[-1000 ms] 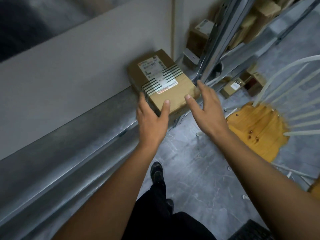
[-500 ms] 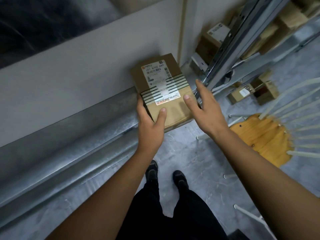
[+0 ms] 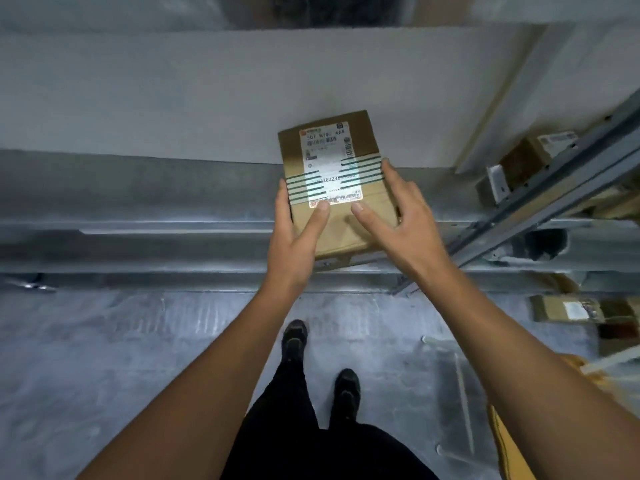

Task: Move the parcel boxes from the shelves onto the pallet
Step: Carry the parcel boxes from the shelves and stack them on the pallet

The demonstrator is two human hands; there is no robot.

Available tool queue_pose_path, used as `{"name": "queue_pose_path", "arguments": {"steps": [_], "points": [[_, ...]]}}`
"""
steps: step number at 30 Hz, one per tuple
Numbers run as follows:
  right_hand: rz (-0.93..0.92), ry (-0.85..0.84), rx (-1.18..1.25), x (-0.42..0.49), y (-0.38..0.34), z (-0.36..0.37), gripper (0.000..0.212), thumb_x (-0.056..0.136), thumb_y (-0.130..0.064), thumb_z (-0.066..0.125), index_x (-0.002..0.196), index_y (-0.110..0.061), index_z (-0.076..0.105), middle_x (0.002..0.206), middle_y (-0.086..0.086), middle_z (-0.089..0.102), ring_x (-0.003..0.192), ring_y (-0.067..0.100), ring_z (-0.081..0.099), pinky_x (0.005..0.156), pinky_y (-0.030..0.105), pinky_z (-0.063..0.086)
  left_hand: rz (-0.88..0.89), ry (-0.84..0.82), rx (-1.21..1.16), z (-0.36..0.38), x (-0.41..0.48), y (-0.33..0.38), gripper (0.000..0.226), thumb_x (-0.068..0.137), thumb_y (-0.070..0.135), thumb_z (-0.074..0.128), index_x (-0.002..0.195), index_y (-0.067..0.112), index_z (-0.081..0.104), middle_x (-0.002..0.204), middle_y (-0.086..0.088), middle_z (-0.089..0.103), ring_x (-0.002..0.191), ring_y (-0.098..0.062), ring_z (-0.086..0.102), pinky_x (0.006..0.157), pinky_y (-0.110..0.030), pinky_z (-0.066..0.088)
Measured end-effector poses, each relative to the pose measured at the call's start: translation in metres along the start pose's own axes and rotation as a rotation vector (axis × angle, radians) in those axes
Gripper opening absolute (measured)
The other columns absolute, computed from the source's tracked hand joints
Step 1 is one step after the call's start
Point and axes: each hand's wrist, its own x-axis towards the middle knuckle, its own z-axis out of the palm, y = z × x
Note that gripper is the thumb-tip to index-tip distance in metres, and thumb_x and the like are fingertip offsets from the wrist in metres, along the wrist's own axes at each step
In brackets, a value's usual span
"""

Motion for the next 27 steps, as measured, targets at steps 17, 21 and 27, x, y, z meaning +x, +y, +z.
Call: {"name": "queue_pose_path", "arguments": {"steps": [17,21,27], "points": [[-0.391,-0.555,-0.044,-0.023,-0.204,0.271,0.100,0.085,-0.066,0.060,0.168,-0.039,0.012,0.148,0.003,0.038,0.141,0.029,0.043,0.120,0.048,0.037,0.090,0.618,-0.172,-0.314,-0.073,0.001,0.070,0.090,0.040,0.076,0.152,0.041,0.043,0.141,0.013,0.065,0.129,-0.014,0.063,0.110,-0.052,0.050],[-0.455,-0.618,-0.031,-0.038,-0.268,0.368,0.099,0.092,-0.056,0.071,0.169,-0.032,0.012,0.148,0.004,0.038,0.142,0.024,0.045,0.116,0.033,0.036,0.087,0.708,-0.194,-0.421,-0.086,0.000,0.081,0.088,0.027,0.075,0.159,0.032,0.036,0.144,0.005,0.063,0.129,-0.018,0.063,0.109,-0.052,0.051],[-0.561,-0.711,0.022,-0.073,-0.367,0.510,0.093,0.094,-0.046,0.074,0.168,-0.028,0.020,0.150,0.003,0.040,0.128,-0.008,0.035,0.103,0.014,0.030,0.109,0.847,-0.189,-0.582,-0.117,0.005,0.084,0.087,0.028,0.075,0.160,0.035,0.033,0.141,0.010,0.065,0.127,-0.014,0.064,0.109,-0.049,0.052]]}}
